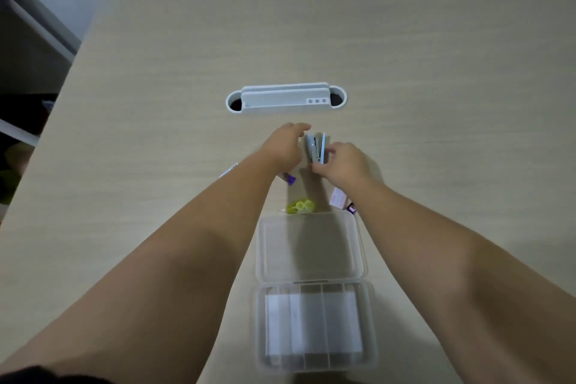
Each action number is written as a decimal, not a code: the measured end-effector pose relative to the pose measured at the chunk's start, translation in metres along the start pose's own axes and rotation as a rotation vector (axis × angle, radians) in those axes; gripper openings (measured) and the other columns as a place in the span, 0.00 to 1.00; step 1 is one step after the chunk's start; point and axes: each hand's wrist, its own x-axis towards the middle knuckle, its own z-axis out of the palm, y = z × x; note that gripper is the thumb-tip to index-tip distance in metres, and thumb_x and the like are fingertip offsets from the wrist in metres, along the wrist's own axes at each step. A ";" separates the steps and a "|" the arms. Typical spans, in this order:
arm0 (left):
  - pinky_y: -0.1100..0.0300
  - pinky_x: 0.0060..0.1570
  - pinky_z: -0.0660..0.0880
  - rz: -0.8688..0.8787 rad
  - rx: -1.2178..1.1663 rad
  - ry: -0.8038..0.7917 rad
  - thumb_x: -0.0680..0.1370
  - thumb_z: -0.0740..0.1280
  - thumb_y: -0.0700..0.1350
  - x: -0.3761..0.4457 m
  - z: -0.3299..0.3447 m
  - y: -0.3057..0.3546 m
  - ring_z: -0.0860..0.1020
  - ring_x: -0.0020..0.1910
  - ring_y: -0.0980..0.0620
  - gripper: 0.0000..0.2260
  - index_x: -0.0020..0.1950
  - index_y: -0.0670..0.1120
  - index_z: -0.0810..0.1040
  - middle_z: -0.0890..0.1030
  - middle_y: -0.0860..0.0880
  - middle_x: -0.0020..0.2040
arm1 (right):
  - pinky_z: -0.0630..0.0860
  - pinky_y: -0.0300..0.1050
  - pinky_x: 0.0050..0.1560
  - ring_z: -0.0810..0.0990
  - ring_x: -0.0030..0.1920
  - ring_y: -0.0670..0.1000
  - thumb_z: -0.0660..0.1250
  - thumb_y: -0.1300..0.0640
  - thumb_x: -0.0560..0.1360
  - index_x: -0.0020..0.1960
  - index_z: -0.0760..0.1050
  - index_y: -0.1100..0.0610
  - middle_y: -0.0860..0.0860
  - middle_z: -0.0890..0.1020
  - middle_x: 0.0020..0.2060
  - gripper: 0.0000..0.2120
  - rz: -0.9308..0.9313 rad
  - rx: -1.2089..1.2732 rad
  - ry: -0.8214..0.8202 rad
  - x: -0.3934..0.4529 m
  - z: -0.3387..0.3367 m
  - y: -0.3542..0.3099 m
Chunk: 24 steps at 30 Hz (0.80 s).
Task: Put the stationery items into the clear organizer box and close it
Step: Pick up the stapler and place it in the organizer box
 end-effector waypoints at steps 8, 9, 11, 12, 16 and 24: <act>0.54 0.61 0.70 0.162 0.198 -0.111 0.73 0.64 0.33 0.030 -0.003 -0.005 0.74 0.62 0.42 0.27 0.71 0.50 0.70 0.72 0.42 0.63 | 0.77 0.50 0.50 0.78 0.52 0.57 0.71 0.54 0.67 0.56 0.78 0.54 0.55 0.77 0.53 0.18 -0.028 -0.027 -0.001 0.013 0.002 0.006; 0.53 0.60 0.71 0.173 0.204 -0.119 0.73 0.66 0.36 0.030 -0.004 -0.006 0.74 0.61 0.42 0.25 0.70 0.49 0.72 0.72 0.42 0.62 | 0.77 0.50 0.51 0.78 0.52 0.57 0.70 0.55 0.68 0.56 0.79 0.54 0.55 0.77 0.53 0.16 -0.033 -0.015 -0.005 0.015 -0.001 0.007; 0.55 0.58 0.71 0.184 0.227 -0.116 0.71 0.71 0.40 0.028 -0.004 -0.009 0.75 0.58 0.43 0.22 0.65 0.49 0.75 0.73 0.43 0.61 | 0.76 0.47 0.48 0.79 0.52 0.58 0.68 0.58 0.70 0.57 0.80 0.54 0.55 0.76 0.55 0.15 -0.059 -0.023 -0.019 0.018 -0.004 0.011; 0.55 0.57 0.72 0.185 0.235 -0.109 0.70 0.73 0.41 0.025 -0.005 -0.010 0.75 0.57 0.44 0.22 0.63 0.49 0.76 0.73 0.44 0.61 | 0.74 0.45 0.46 0.78 0.52 0.58 0.68 0.59 0.71 0.57 0.80 0.53 0.55 0.76 0.55 0.15 -0.080 -0.033 -0.025 0.017 -0.007 0.012; 0.54 0.55 0.74 0.207 0.206 -0.039 0.68 0.75 0.44 0.000 -0.012 -0.009 0.76 0.55 0.45 0.22 0.62 0.46 0.77 0.75 0.46 0.59 | 0.71 0.41 0.48 0.78 0.51 0.54 0.70 0.61 0.71 0.57 0.80 0.54 0.54 0.76 0.54 0.14 -0.167 0.007 -0.001 0.009 -0.019 0.013; 0.56 0.45 0.75 0.154 0.127 0.245 0.69 0.74 0.56 -0.127 0.003 -0.025 0.77 0.49 0.51 0.21 0.59 0.52 0.80 0.80 0.51 0.48 | 0.72 0.35 0.40 0.74 0.32 0.42 0.76 0.64 0.67 0.50 0.82 0.52 0.43 0.79 0.36 0.14 -0.273 0.197 -0.268 -0.045 -0.040 0.000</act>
